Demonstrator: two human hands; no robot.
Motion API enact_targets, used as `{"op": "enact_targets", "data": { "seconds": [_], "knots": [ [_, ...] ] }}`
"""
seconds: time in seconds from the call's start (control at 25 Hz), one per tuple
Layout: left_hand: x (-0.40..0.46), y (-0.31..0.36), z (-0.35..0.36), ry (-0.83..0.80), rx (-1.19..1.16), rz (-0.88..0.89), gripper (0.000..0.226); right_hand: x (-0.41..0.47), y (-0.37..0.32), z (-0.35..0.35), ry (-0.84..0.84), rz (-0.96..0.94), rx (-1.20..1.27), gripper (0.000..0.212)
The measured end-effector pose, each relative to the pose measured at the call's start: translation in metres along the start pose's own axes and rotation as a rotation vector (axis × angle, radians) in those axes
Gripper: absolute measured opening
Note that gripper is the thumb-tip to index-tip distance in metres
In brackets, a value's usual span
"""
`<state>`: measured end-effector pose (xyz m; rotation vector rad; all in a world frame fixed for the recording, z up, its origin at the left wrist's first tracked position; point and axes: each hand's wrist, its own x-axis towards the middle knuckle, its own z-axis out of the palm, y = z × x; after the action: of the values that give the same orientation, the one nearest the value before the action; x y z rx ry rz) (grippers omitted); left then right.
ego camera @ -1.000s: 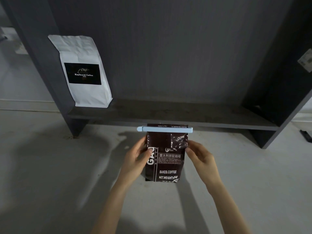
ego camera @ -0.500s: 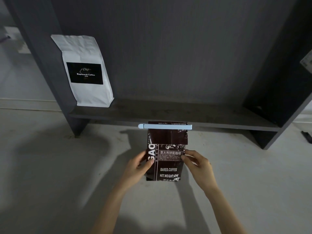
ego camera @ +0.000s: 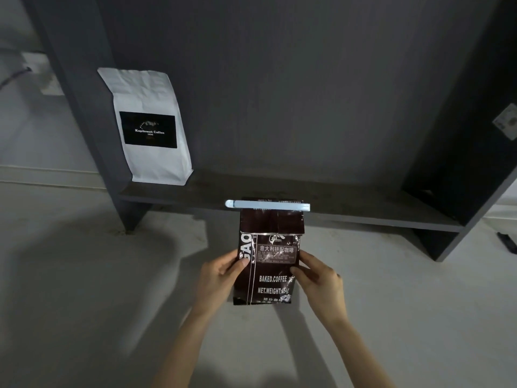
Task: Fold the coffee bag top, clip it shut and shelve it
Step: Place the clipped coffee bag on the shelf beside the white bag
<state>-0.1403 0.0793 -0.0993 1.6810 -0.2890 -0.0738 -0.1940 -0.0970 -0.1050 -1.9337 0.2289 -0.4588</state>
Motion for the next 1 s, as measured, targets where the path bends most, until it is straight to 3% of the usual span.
{"op": "enact_targets", "data": {
  "seconds": [0.28,0.6,1.0],
  "knots": [
    [0.029,0.026,-0.025,0.067,-0.067,0.069,0.027,0.041,-0.035,0.013,-0.003,-0.118,-0.011,0.036],
    [0.090,0.061,-0.065,0.162,0.188,0.257,0.028,0.109,-0.081,0.034,-0.009,-0.239,-0.068,0.035],
    [0.189,0.071,-0.100,0.255,0.138,0.256,0.029,0.191,-0.105,0.081,0.054,-0.296,-0.075,0.035]
  ]
}}
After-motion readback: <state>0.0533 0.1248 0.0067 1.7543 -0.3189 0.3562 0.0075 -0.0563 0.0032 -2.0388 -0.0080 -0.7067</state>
